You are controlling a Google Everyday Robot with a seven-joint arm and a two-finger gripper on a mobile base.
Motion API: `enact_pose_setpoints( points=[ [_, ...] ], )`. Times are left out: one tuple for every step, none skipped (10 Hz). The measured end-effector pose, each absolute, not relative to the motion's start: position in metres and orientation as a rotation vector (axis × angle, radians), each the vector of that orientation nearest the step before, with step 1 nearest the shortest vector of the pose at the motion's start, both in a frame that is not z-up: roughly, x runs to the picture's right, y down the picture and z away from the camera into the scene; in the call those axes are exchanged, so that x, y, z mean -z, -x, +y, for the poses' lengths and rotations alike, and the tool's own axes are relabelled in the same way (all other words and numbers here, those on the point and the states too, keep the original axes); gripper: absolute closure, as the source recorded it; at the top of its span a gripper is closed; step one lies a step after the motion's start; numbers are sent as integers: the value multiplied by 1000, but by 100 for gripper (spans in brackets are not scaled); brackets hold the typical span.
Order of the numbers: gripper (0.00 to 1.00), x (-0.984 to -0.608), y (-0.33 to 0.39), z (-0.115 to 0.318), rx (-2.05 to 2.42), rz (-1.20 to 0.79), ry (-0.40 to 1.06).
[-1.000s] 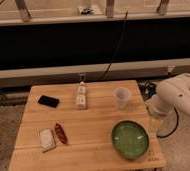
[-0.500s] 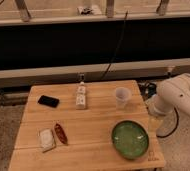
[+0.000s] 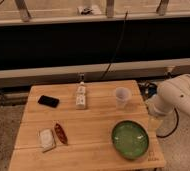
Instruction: Push the ceramic bowl across the table
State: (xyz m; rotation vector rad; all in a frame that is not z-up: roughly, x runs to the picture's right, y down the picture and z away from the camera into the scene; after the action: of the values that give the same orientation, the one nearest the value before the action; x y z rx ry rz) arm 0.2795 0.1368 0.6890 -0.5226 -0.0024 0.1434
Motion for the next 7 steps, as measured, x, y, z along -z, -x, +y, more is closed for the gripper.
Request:
enact_pose_setpoints(
  points=[
    [20, -689, -280, 136, -147, -4, 521],
    [20, -689, -279, 136, -149, -4, 520],
    [20, -689, -280, 136, -152, -5, 517],
    [20, -690, -280, 135, -155, -6, 516],
    [20, -690, -280, 135, -158, -7, 514],
    [20, -691, -280, 134, -163, -8, 513],
    [20, -691, -280, 133, -166, -10, 511]
  ],
)
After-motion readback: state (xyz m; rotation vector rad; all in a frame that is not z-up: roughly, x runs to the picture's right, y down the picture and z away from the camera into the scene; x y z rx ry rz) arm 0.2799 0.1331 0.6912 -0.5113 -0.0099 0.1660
